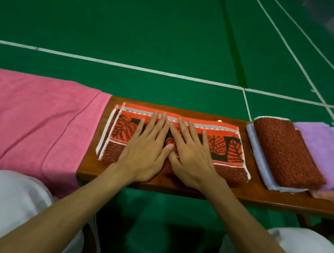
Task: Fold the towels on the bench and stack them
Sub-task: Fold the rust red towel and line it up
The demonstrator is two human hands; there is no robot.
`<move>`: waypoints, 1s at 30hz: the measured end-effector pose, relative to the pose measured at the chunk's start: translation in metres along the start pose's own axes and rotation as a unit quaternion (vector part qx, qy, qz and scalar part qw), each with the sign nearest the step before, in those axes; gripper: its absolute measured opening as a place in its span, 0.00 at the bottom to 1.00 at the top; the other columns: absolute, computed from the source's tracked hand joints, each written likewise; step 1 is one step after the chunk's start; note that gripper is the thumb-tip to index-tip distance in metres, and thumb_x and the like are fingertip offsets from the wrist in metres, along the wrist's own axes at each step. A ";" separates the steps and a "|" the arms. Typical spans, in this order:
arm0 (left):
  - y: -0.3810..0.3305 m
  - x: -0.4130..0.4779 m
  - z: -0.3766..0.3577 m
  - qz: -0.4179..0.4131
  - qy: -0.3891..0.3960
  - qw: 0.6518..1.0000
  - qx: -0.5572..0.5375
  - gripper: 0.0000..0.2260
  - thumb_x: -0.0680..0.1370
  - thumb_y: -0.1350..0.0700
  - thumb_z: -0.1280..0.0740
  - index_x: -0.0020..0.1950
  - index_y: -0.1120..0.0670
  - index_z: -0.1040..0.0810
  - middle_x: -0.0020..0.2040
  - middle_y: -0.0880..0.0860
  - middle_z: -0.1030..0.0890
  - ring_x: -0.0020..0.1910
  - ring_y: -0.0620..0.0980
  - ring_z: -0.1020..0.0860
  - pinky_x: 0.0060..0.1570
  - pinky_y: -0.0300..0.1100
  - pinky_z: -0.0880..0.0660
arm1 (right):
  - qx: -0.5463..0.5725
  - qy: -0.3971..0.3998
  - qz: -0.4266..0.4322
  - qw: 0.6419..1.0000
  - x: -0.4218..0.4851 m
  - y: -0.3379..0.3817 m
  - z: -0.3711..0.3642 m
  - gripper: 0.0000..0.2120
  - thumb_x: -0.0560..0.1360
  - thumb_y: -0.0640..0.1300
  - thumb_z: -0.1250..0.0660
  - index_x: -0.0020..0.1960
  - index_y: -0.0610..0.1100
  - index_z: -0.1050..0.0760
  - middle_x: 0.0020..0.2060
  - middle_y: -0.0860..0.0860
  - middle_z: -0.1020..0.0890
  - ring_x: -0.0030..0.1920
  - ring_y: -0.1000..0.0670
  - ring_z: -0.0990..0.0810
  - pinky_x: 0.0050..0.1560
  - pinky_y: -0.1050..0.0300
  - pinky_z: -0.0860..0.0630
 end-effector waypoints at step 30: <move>0.070 -0.027 0.035 0.191 -0.062 0.974 -0.106 0.36 0.80 0.31 0.52 0.83 0.49 0.39 0.84 0.50 0.46 0.84 0.52 0.52 0.79 0.64 0.55 | 0.318 -0.154 -0.292 0.889 -0.024 -0.096 0.048 0.43 0.77 0.65 0.33 0.80 0.42 0.44 0.76 0.43 0.31 0.75 0.42 0.31 0.76 0.43 0.36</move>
Point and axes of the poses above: each hand's wrist, its own x-axis towards the middle knuckle, its own z-axis out of the back of the hand, y = z × x, the point moved 1 cm from there along x, towards the middle knuckle
